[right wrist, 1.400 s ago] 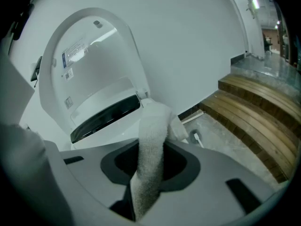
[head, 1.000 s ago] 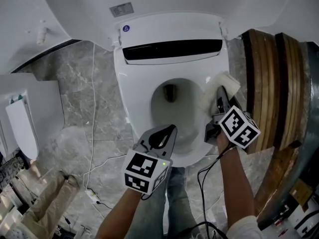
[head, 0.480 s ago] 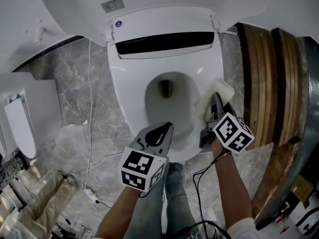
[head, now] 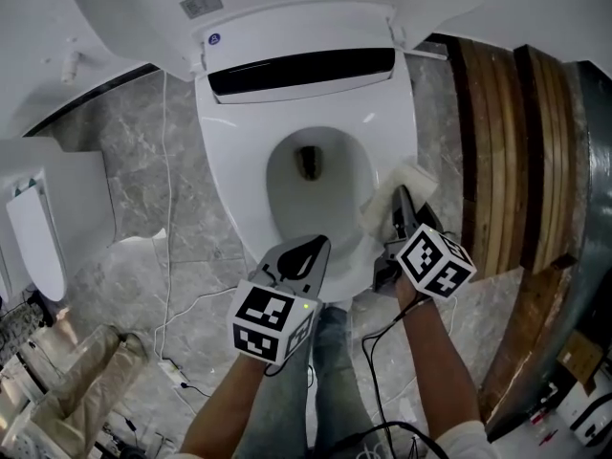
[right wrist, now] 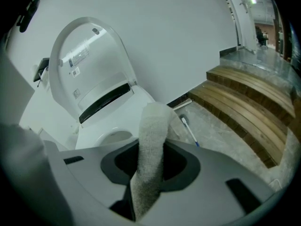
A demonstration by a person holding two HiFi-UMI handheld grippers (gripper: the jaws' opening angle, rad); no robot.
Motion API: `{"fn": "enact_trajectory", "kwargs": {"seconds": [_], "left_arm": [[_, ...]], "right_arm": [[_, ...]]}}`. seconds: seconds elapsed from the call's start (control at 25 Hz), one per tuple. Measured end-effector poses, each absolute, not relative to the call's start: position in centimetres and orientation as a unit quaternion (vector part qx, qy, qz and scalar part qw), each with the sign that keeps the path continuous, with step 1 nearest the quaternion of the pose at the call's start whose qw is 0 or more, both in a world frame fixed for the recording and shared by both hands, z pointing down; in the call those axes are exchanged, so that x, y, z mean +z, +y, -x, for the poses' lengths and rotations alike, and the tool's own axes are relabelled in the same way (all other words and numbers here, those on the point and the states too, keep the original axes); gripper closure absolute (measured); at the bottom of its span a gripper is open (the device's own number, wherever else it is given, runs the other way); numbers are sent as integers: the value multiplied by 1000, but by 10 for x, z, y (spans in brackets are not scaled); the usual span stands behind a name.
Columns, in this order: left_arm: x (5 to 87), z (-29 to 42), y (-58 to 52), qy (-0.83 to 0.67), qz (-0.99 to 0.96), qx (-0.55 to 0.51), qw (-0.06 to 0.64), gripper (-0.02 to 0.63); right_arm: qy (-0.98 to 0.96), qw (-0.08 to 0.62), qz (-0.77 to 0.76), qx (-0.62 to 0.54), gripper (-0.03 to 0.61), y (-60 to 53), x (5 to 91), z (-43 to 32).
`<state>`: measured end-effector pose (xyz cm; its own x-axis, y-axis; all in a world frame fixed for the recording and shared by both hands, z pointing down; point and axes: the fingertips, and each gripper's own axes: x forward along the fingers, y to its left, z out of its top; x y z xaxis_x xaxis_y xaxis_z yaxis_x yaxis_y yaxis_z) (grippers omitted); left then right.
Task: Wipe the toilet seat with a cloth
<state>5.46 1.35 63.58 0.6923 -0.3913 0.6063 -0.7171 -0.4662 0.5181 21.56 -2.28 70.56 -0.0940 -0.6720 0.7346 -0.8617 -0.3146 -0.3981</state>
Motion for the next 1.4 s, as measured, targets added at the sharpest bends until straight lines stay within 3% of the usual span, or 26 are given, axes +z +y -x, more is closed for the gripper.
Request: {"fn": "enact_trajectory", "kwargs": {"seconds": [0.84, 1.4], "left_arm": [[646, -85, 76, -324, -831, 229, 389, 601], [650, -53, 97, -383, -805, 214, 399, 601]], "right_arm": [[-609, 144, -633, 456, 479, 65, 705, -203], [-633, 154, -600, 464, 479, 114, 710, -180]]}}
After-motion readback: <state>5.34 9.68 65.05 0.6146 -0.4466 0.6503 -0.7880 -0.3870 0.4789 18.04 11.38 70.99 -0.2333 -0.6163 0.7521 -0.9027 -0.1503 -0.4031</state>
